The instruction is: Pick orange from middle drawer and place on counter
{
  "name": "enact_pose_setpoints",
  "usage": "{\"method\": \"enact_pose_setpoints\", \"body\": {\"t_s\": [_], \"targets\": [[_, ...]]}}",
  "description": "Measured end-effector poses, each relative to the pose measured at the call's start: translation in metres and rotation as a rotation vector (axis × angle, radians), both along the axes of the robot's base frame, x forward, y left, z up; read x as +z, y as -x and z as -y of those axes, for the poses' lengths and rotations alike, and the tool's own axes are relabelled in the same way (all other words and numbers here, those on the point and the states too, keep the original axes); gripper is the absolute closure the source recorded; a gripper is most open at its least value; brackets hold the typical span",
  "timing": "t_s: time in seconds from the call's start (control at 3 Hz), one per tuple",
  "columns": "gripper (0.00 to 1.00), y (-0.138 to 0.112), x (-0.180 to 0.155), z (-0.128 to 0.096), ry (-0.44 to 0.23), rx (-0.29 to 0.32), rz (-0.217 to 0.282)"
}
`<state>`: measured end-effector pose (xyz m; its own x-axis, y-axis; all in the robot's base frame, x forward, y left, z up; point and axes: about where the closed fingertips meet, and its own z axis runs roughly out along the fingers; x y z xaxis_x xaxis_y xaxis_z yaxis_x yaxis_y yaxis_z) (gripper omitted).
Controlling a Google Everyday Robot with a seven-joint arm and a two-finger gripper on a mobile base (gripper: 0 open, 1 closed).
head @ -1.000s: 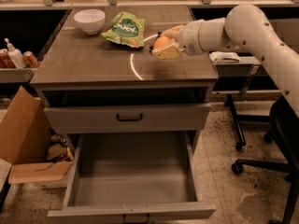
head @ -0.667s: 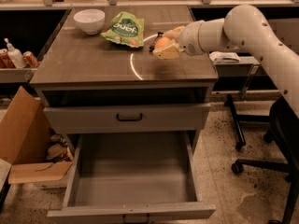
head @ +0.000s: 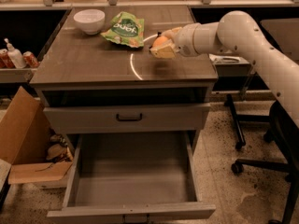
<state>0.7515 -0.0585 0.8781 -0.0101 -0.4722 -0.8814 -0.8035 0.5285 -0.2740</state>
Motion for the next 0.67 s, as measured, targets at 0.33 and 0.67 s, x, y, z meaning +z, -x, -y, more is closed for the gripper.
{"method": "enact_pose_setpoints", "body": {"t_s": [0.33,0.67], "targets": [[0.11,-0.005,-0.0059,-0.0033,-0.021,-0.016,-0.006],[0.0,-0.0063,-0.0097,-0.0039,-0.035,-0.026,-0.009]]}}
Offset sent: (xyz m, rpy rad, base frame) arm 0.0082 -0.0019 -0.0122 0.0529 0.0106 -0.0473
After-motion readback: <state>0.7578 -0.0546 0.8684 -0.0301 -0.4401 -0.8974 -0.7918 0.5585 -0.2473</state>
